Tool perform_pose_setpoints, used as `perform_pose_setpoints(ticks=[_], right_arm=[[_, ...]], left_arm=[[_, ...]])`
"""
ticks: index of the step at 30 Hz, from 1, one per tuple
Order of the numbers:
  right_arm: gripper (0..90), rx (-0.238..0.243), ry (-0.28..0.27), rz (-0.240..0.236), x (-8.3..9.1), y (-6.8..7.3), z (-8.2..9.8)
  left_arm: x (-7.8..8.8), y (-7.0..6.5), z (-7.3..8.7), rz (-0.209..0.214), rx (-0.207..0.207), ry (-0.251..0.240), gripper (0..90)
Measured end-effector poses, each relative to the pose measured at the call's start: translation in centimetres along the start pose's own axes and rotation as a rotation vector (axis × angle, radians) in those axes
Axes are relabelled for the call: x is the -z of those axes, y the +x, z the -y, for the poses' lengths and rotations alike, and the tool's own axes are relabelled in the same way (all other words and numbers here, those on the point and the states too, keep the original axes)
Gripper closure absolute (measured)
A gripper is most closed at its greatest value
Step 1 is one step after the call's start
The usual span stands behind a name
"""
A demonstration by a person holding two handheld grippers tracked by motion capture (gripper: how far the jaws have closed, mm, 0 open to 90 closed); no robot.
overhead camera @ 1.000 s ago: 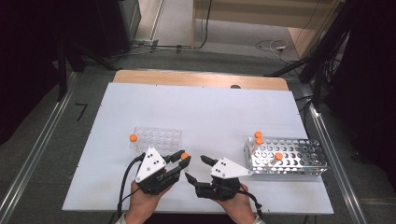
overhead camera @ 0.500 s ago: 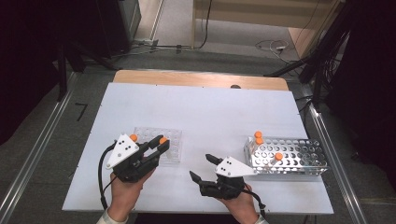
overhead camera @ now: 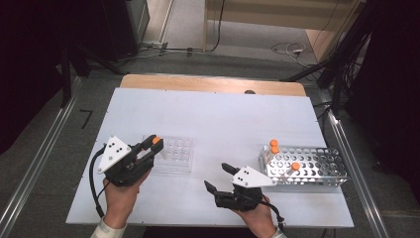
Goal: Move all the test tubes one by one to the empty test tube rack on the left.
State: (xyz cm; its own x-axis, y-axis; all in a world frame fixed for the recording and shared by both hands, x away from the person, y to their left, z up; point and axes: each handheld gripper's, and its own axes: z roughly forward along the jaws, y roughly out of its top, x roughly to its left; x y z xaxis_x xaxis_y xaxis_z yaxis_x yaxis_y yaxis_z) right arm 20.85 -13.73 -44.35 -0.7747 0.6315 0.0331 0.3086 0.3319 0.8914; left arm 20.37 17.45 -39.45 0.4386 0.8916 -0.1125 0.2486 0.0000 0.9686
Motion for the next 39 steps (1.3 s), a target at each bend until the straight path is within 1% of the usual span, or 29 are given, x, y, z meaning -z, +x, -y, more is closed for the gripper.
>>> perform_pose_setpoints(ticks=[2, 3, 7, 11, 14, 25, 31, 35, 39], right_arm=[[24.5, 0.0, 0.002, 0.001, 0.0, 0.1, 0.0], [24.6, -0.001, 0.002, 0.0, 0.0, 0.1, 0.0], [24.6, 0.003, 0.003, -0.001, 0.0, 0.0, 0.0], [24.6, 0.003, 0.002, -0.002, 0.0, 0.0, 0.0], [24.6, 0.006, 0.003, -0.001, 0.0, 0.0, 0.0], [24.6, 0.005, -0.001, -0.004, 0.1, -0.1, 0.1], [24.6, 0.003, 0.003, -0.002, 0.2, -0.1, 0.1], [24.6, 0.003, 0.004, -0.004, 0.1, 0.0, 0.2], [24.6, 0.003, 0.005, -0.004, 0.1, 0.0, 0.2]], left_arm=[[0.0, 0.5, 0.0, -0.021, -0.004, -0.001, 70.2], [0.0, 0.7, 0.0, -0.032, 0.001, -0.006, 70.2], [-0.1, 1.4, 0.2, -0.082, -0.022, -0.005, 70.2], [-0.3, 1.9, 0.4, -0.102, -0.023, 0.001, 70.2], [-0.5, 2.0, 0.6, -0.117, -0.037, 0.006, 70.2], [-1.0, 2.1, 1.7, -0.127, -0.061, 0.043, 70.1], [-1.1, 2.4, 2.3, -0.124, -0.054, 0.062, 70.0], [-1.2, 2.3, 2.5, -0.122, -0.059, 0.076, 70.0], [-1.2, 2.3, 2.6, -0.122, -0.061, 0.078, 69.9]])
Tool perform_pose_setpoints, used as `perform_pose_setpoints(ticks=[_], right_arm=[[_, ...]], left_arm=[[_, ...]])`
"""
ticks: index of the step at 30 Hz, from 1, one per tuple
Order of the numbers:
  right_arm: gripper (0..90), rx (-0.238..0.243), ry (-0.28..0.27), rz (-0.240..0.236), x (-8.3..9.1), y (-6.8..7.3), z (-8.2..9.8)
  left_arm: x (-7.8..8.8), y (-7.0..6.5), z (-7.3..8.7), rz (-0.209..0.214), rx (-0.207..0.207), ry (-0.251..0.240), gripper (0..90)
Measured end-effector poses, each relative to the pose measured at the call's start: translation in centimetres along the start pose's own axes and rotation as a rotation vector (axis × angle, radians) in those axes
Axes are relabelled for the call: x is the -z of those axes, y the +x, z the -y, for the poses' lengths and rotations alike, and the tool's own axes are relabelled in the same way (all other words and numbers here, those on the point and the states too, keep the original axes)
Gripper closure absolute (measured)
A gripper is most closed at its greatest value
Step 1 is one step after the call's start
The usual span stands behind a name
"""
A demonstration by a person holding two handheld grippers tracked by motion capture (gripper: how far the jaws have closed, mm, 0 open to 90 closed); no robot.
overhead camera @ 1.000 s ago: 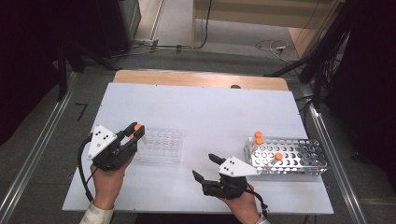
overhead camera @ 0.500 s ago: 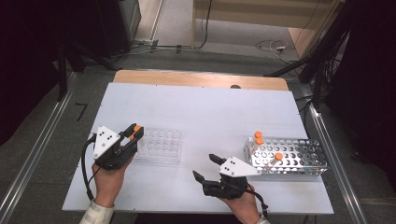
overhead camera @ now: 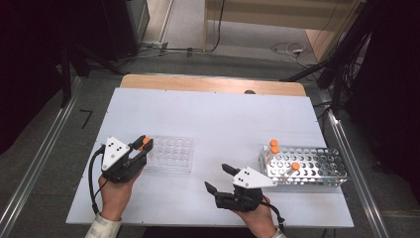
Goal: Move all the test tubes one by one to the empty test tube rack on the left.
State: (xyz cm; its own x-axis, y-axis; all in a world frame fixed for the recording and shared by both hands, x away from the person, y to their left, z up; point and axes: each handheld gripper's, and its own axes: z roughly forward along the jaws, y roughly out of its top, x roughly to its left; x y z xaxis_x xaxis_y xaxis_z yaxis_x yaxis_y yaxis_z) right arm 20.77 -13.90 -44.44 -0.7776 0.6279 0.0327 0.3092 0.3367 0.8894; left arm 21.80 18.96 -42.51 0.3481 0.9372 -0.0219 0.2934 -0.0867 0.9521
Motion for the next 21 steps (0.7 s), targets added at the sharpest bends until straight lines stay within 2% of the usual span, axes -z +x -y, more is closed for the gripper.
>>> perform_pose_setpoints(ticks=[9, 12, 21], right_arm=[[24.6, -0.002, -0.001, 0.0, 0.05, 0.0, 0.0], [24.7, -0.004, 0.0, -0.002, 0.04, 0.04, 0.01], [24.7, -0.006, -0.001, -0.001, 0.06, 0.04, 0.01]], left_arm=[[-0.08, 0.1, 0.14, 0.008, 0.01, 0.002, 68.6], [0.01, 0.3, 0.1, 0.007, 0.018, 0.002, 62.3], [0.2, 0.53, 0.01, 0.014, 0.043, -0.008, 55.2]])
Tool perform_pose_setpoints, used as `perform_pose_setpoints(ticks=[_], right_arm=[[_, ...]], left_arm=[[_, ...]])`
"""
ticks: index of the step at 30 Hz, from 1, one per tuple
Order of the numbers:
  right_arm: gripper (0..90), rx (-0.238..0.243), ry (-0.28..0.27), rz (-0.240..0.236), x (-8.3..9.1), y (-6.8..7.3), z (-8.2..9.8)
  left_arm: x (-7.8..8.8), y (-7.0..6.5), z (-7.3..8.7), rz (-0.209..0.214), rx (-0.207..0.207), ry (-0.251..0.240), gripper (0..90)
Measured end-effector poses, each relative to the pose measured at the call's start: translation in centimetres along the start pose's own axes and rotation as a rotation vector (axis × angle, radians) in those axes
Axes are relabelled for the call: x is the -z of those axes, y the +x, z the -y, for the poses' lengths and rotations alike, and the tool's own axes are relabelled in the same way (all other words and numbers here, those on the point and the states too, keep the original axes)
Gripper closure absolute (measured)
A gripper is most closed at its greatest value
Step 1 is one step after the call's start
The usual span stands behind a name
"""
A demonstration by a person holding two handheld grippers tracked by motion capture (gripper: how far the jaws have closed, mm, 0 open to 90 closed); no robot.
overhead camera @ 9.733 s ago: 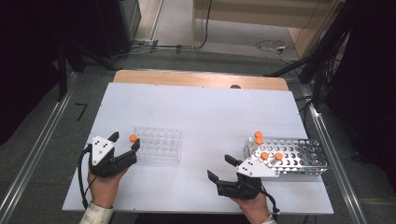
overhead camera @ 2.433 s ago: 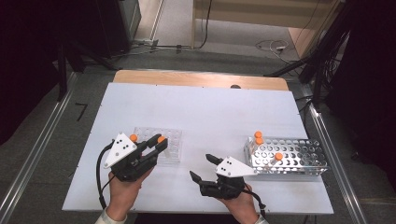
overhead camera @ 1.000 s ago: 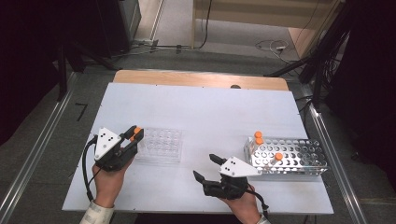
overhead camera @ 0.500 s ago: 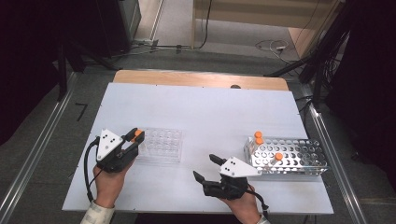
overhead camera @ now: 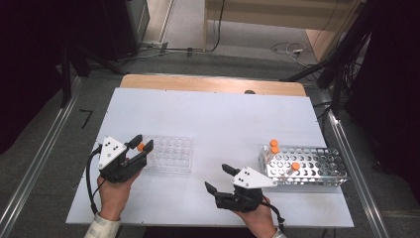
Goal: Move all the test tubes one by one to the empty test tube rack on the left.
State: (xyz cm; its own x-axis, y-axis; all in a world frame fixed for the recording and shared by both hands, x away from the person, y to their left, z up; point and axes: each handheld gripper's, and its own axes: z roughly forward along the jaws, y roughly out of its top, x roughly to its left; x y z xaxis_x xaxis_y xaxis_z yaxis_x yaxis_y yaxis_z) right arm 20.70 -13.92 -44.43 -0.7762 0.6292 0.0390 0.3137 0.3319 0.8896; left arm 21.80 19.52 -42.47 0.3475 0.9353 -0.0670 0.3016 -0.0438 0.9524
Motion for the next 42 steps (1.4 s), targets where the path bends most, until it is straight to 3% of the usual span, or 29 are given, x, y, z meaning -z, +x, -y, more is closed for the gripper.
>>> perform_pose_setpoints(ticks=[6, 10, 16, 26, 42], right_arm=[[24.7, 0.001, -0.007, 0.003, 0.2, -0.1, 0.0], [24.7, -0.002, -0.009, 0.008, 0.4, -0.3, 0.0], [24.7, -0.007, -0.018, 0.018, 0.8, -0.7, 0.0], [24.7, -0.033, -0.033, 0.051, 2.4, -1.7, 0.5], [24.9, -0.084, -0.077, 0.139, 6.1, -4.0, 1.5]], left_arm=[[0.3, -0.1, -0.2, 0.011, 0.016, -0.005, 48.9], [0.4, -0.4, -0.5, 0.035, 0.045, 0.003, 38.7], [0.6, -1.2, -0.8, 0.052, 0.045, 0.003, 27.5], [0.8, -2.6, -1.1, 0.117, 0.038, 0.012, 23.2], [0.6, -3.3, -0.9, 0.126, 0.011, 0.034, 20.7]])
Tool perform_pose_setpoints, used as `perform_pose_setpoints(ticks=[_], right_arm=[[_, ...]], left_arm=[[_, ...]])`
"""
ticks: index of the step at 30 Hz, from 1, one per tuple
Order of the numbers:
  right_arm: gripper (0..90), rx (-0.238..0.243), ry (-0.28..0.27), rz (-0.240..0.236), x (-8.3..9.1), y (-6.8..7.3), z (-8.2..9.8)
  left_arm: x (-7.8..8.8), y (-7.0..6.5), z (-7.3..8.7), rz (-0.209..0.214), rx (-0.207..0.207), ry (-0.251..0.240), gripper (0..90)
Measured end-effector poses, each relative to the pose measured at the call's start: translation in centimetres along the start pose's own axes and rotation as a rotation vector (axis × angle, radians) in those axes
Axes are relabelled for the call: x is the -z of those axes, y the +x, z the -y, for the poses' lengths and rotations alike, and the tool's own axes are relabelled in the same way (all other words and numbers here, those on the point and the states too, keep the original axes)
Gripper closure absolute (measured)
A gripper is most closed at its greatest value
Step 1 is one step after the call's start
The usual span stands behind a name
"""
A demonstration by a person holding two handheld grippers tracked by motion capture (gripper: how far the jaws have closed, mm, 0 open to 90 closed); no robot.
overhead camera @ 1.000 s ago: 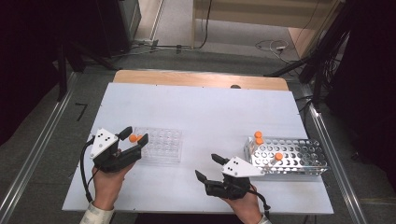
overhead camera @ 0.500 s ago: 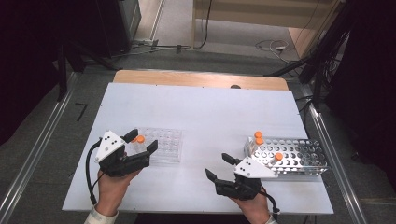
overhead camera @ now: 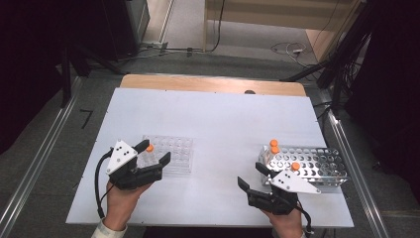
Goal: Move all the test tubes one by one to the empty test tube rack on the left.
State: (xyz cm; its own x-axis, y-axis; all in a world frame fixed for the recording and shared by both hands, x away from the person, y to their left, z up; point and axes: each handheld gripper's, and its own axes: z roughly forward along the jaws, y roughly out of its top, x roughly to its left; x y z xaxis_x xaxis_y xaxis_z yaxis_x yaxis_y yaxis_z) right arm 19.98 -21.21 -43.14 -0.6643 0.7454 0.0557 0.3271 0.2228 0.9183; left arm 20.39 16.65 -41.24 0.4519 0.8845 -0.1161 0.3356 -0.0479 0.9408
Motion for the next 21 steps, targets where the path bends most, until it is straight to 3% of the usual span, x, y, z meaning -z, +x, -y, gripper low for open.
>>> perform_pose_setpoints(ticks=[6, 21], right_arm=[[24.9, -0.016, 0.001, 0.038, 0.9, -0.8, 0.6], [25.3, -0.041, -0.073, 0.144, 4.1, -3.3, 0.3]], left_arm=[[0.0, -0.1, 0.0, -0.005, -0.006, 0.005, 18.8], [-0.2, -0.1, 0.1, -0.005, -0.002, 0.006, 18.8]])
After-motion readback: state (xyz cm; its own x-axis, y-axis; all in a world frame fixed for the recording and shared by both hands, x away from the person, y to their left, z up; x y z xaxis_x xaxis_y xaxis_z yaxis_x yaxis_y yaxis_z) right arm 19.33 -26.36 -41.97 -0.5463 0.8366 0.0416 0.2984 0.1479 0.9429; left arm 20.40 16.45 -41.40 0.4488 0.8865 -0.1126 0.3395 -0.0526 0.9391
